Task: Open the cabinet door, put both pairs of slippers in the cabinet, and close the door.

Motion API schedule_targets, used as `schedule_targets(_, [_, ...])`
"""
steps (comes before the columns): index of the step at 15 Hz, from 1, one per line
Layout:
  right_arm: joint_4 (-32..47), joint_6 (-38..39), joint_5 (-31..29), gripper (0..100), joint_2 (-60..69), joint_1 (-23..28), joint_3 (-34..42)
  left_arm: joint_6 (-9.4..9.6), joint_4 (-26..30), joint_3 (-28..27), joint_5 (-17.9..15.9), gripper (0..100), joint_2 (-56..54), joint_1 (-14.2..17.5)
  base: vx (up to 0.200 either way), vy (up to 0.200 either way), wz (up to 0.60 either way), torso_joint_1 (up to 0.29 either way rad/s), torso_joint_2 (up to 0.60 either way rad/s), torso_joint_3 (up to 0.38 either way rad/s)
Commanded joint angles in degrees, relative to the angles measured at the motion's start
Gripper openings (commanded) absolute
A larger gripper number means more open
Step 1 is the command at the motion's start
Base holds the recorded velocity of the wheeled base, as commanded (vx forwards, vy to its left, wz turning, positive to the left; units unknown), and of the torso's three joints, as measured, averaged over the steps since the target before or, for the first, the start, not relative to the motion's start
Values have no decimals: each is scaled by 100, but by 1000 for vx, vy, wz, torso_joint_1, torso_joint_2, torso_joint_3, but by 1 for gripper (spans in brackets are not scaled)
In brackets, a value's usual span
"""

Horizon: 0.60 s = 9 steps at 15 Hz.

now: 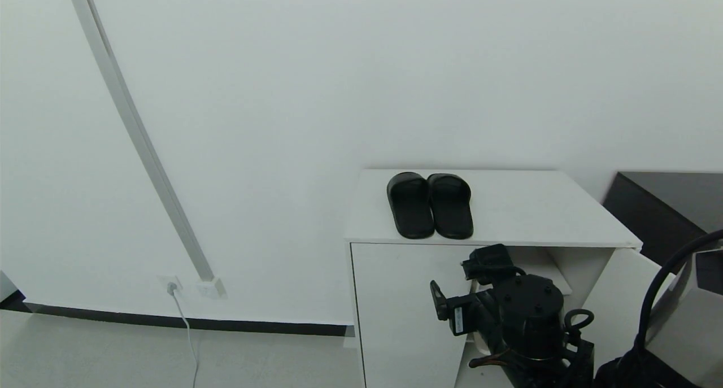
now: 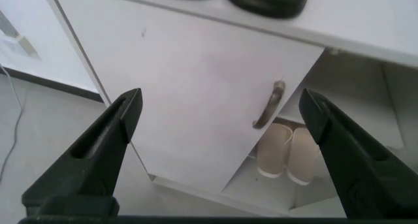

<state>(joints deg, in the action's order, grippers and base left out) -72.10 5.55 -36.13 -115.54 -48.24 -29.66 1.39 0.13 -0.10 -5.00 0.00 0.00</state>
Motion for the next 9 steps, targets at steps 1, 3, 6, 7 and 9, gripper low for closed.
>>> schedule_targets(1, [-24,-1,-8,100,5,-1,4,2,4,1,-1,0,9,0,0,0,0,261,-574,-315])
schedule_targets(3, [-41,8,1,100,-3,7,39,2,4,1,-1,0,9,0,0,0,0,219,-469,-254])
schedule_targets(6, [-41,8,1,100,-12,16,48,2,4,1,-1,0,0,0,0,0,0,186,-396,-217])
schedule_targets(7, [-41,8,10,100,-12,16,48,2,4,1,-1,0,9,0,0,0,0,178,-373,-207])
schedule_targets(9, [-85,17,106,100,-65,25,57,2,4,1,-1,0,9,0,0,0,0,122,-273,-132])
